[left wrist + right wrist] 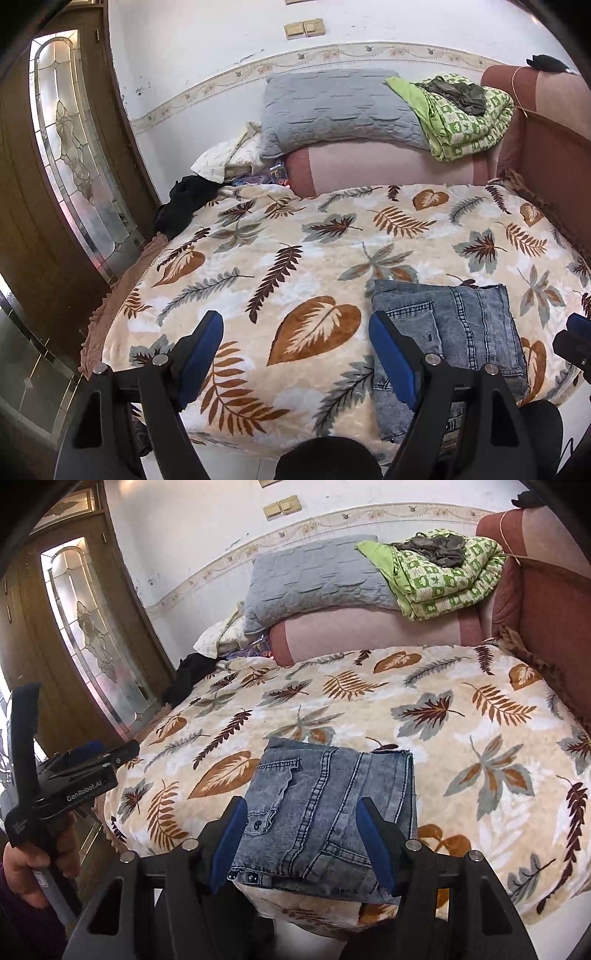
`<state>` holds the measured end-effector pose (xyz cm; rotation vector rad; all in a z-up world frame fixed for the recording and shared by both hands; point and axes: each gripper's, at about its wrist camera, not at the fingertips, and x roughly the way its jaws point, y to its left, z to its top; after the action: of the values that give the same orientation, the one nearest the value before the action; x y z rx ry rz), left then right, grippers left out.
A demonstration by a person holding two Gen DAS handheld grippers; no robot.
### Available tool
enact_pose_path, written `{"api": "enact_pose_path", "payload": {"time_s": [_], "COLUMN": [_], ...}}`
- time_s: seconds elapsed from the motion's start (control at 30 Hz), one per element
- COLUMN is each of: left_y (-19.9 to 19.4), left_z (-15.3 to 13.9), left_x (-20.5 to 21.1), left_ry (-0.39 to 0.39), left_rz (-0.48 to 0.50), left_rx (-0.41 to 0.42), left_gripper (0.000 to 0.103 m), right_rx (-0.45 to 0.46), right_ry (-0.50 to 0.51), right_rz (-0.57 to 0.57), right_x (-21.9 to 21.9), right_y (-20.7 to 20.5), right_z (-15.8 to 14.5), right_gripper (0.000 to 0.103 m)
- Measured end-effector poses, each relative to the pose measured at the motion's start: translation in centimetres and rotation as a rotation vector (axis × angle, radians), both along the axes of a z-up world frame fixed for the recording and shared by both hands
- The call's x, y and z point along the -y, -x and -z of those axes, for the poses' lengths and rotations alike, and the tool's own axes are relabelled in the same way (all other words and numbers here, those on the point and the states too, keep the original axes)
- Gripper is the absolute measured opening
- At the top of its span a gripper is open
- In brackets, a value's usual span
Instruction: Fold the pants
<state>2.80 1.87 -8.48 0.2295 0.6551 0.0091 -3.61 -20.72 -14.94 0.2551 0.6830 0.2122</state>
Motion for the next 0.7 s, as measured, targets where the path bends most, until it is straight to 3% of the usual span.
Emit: {"api": "enact_pose_path", "payload": {"time_s": [0.23,0.4,0.57,0.7], "left_y": [-0.7,-2.1,-3.6,-3.9], "left_z": [0.9,4.2,8.4,10.4], "left_x": [0.3,0.3,-0.4,-0.8], "left_ry": [0.007,0.021,0.063,0.035], "left_rz": [0.019,0.042,0.039,0.012], "left_rx": [-0.038,-0.166,-0.336,-0.378], "left_gripper": [0.082,0.082,0.082,0.082], "right_rx": [-0.021,-0.069,-0.179,-0.244], "right_ry": [-0.007,0.001,0.005,-0.049], "right_rz": [0.009,0.04,0.098,0.124], "right_x": [0.6,2.0,4.6,6.3], "right_y": [-0.5,-1.1,-1.8,-2.0], "right_z": [0.8,2.3,5.8,8.0], "right_gripper": [0.065,0.067,0.068,0.068]}}
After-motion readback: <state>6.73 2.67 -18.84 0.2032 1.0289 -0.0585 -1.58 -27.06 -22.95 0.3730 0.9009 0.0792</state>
